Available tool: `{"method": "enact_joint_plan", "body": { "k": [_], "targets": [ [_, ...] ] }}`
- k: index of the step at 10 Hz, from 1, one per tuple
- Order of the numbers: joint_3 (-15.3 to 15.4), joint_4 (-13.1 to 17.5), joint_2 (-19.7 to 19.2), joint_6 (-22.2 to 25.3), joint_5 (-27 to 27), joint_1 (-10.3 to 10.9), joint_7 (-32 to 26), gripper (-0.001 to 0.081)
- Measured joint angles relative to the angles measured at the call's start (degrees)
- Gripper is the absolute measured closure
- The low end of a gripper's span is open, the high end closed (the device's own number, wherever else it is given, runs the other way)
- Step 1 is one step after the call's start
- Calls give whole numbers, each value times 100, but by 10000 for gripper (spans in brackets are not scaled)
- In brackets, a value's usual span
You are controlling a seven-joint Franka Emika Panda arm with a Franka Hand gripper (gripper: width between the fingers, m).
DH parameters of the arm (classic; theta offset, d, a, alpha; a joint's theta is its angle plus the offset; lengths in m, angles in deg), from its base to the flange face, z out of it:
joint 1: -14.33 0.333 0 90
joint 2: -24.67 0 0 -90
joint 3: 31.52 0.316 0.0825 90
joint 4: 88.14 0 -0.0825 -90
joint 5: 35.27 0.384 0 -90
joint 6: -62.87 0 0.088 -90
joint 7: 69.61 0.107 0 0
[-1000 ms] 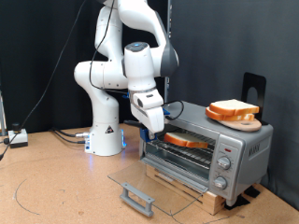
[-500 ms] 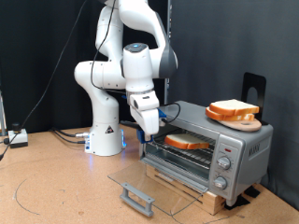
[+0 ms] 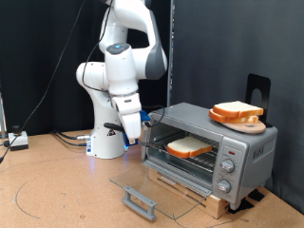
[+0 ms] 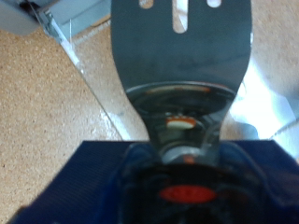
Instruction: Make a piece of toast with the oven
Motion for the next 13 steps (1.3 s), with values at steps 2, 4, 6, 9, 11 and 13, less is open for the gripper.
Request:
{"method": "enact_joint_plan", "body": {
  "k": [2, 4, 6, 9, 11, 13],
  "targets": [
    [-179, 33, -12, -118, 55, -221, -13, 411],
    [-241, 74, -101, -188, 103, -251, -16, 411],
    [-524, 249, -4, 289, 587, -133, -400, 411],
    [-1121, 455, 483, 1094, 1271, -3, -950, 411],
    [-1305, 596, 825, 1531, 1350, 14, -997, 411],
    [-1387, 761, 1128, 1858, 1356, 9, -906, 411]
  ]
}}
